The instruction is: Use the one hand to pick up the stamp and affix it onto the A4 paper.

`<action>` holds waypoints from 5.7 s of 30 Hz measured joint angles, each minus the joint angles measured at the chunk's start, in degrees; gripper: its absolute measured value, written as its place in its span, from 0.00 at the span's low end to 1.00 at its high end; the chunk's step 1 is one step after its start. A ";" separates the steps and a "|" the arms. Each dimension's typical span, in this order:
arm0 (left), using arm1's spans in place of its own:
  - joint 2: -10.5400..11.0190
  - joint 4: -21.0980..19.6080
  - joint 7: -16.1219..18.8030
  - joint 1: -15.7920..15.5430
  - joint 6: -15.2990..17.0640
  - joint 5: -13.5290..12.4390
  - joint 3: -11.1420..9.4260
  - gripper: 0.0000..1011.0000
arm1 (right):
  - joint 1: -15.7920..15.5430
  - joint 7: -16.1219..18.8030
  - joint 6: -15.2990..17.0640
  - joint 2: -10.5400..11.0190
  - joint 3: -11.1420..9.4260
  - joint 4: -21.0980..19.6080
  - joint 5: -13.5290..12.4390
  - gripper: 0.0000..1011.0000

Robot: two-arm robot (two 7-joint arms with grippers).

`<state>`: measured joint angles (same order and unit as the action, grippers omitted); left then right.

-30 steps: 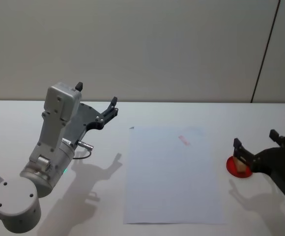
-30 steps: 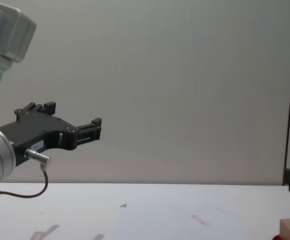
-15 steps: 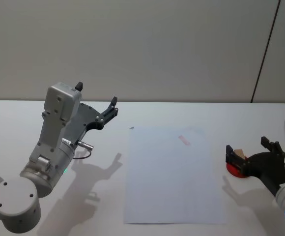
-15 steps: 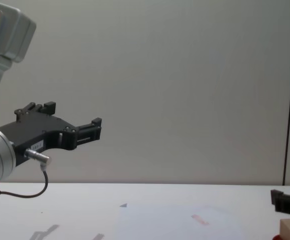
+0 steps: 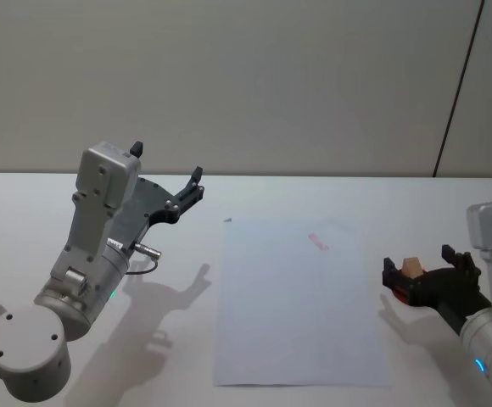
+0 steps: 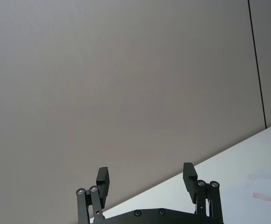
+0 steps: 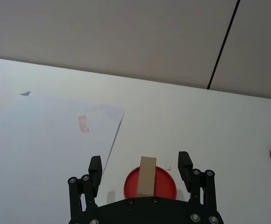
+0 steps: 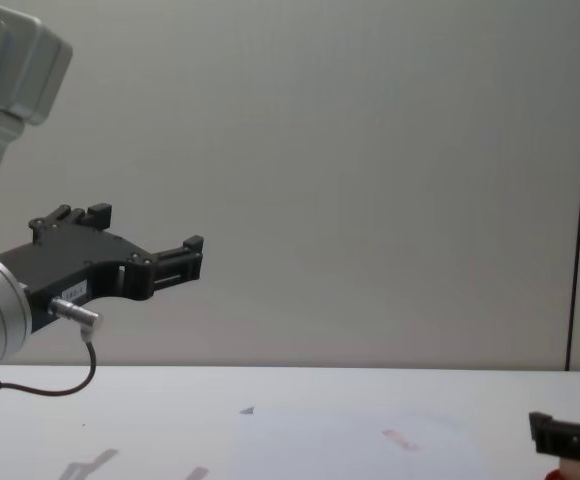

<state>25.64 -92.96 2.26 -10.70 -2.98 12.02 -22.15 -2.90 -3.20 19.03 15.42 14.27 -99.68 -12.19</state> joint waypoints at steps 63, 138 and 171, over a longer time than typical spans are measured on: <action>0.00 0.00 0.00 0.00 0.00 0.00 0.00 0.99 | 2.61 0.23 0.93 -3.50 0.42 8.42 1.62 0.23; 0.00 0.00 0.00 0.00 0.00 0.00 0.00 0.99 | 9.36 21.94 8.02 -5.98 4.46 8.80 13.19 0.22; 0.00 0.00 0.00 0.00 0.00 0.00 0.00 0.99 | 9.80 19.84 12.96 -7.75 5.58 12.49 12.16 0.22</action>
<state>25.64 -92.96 2.26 -10.71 -2.98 12.03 -22.15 6.90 16.64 31.99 7.67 19.86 -87.19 -0.03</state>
